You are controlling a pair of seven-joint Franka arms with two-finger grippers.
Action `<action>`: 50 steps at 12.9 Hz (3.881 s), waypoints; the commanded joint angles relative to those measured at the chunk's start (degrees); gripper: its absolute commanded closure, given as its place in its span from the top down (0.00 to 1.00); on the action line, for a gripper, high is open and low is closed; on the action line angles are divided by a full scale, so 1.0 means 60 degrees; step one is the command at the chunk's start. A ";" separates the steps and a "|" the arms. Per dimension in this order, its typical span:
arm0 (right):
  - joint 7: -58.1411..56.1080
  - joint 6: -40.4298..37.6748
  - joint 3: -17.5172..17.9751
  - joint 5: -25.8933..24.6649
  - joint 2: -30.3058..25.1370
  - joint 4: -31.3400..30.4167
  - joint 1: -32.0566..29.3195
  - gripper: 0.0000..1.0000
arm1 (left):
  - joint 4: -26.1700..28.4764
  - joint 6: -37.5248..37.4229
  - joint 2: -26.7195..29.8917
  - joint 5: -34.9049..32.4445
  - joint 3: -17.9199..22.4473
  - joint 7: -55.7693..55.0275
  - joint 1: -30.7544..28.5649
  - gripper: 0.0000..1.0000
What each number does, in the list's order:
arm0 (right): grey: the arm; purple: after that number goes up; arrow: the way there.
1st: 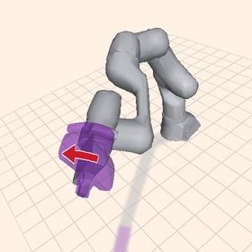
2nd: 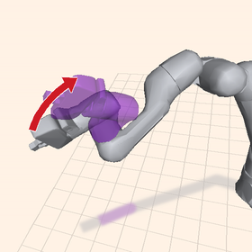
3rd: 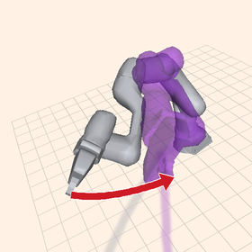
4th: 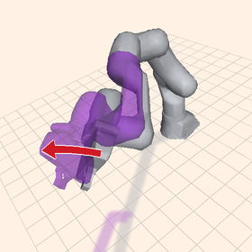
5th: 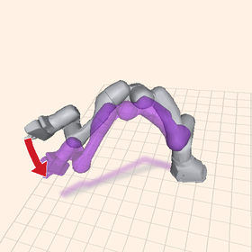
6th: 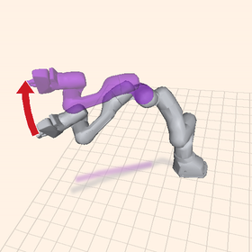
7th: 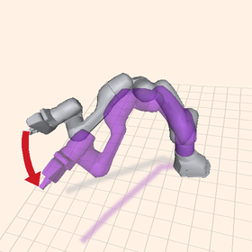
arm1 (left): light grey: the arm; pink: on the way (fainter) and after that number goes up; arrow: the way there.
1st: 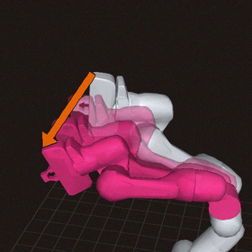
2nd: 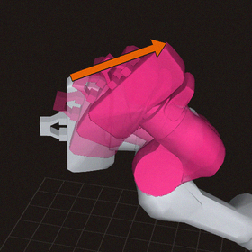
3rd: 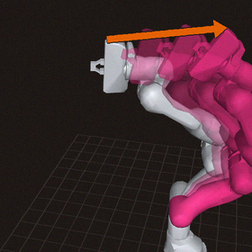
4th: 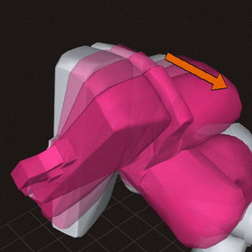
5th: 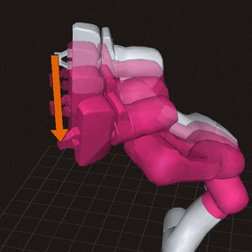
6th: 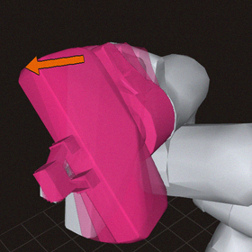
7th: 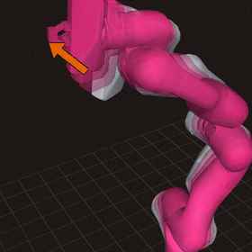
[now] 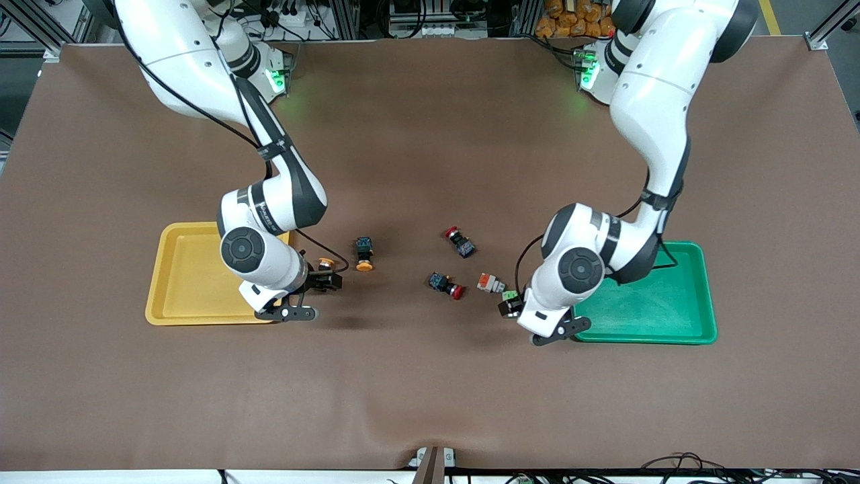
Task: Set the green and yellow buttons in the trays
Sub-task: 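Grasp a yellow button with the right gripper while the left gripper grasps a green button, then carry the yellow button to the yellow tray while the left gripper carries green, then release the yellow button in the tray while the left gripper grasps another green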
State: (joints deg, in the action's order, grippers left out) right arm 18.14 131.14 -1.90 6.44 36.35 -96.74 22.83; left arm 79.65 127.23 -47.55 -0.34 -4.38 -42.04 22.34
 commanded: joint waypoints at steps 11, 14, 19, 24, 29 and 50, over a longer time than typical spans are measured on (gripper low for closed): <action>-0.0417 0.2606 -0.0108 -0.0180 -0.0331 -0.2085 0.0501 0.29 | -0.0208 0.0547 -0.0484 -0.0442 0.0100 -0.0112 0.0480 0.00; -0.0446 0.2606 -0.0122 -0.0180 -0.0316 -0.2085 0.0443 0.00 | -0.0208 0.0445 -0.0193 -0.0442 0.0202 -0.0141 0.0393 0.00; -0.0664 0.1018 -0.0108 -0.0151 -0.1119 -0.1794 0.0136 0.00 | -0.0223 -0.1529 0.1681 -0.0442 0.0276 -0.0171 -0.0673 0.00; -0.2287 -0.1188 -0.0108 -0.0121 -0.1824 -0.1088 -0.0757 0.00 | -0.0034 -0.2820 0.2037 -0.0457 0.0261 0.0369 -0.2782 0.00; -0.6343 -0.1188 -0.0122 -0.0107 -0.1825 -0.1279 -0.2821 0.00 | 0.1298 -0.3056 0.1656 -0.0951 0.0261 0.0723 -0.3490 0.00; -0.8224 0.0745 -0.0137 -0.0224 -0.0125 -0.1513 -0.3527 1.00 | 0.0745 -0.3190 0.1921 -0.1409 -0.1892 -0.4341 -0.1132 1.00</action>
State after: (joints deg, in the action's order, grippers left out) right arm -30.25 135.00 -2.78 5.53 35.36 -105.90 1.74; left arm 85.69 106.64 -33.44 -8.88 -16.19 -64.26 14.09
